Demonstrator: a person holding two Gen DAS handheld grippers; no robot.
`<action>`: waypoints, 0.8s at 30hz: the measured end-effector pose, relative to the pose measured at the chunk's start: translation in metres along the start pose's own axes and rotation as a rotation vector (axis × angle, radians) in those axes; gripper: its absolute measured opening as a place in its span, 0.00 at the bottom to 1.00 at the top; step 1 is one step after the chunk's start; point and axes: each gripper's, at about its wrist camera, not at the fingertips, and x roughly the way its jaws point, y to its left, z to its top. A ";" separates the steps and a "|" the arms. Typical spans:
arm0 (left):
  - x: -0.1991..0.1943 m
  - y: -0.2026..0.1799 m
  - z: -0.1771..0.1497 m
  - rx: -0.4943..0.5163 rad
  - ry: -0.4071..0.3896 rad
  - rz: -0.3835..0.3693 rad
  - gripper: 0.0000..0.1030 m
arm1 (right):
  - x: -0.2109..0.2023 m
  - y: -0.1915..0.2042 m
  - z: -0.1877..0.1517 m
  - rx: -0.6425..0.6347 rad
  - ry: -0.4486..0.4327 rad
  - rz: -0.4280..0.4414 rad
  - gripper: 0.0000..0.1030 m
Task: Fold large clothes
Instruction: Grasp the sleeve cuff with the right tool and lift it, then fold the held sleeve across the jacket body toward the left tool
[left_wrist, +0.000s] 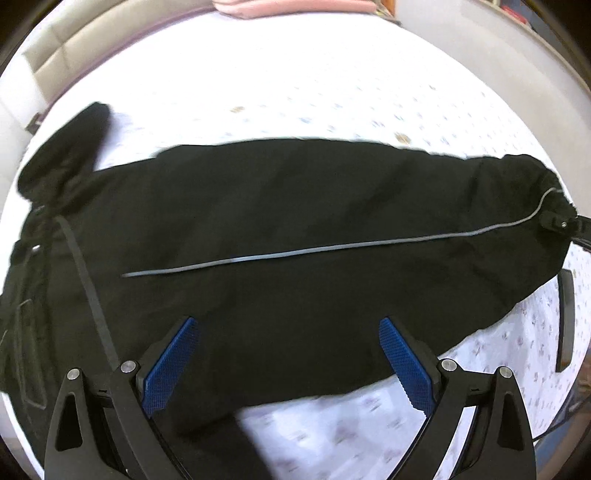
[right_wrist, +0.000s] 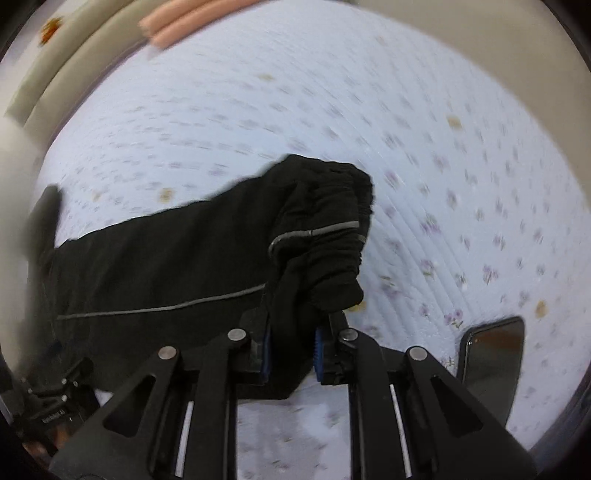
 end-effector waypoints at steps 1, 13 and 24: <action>-0.007 0.008 -0.003 -0.010 -0.010 0.001 0.95 | -0.013 0.018 -0.002 -0.036 -0.029 0.001 0.14; -0.080 0.182 -0.054 -0.227 -0.071 0.119 0.95 | -0.066 0.220 -0.047 -0.311 -0.131 0.098 0.11; -0.109 0.334 -0.102 -0.356 -0.069 0.166 0.95 | -0.038 0.402 -0.109 -0.508 -0.083 0.202 0.11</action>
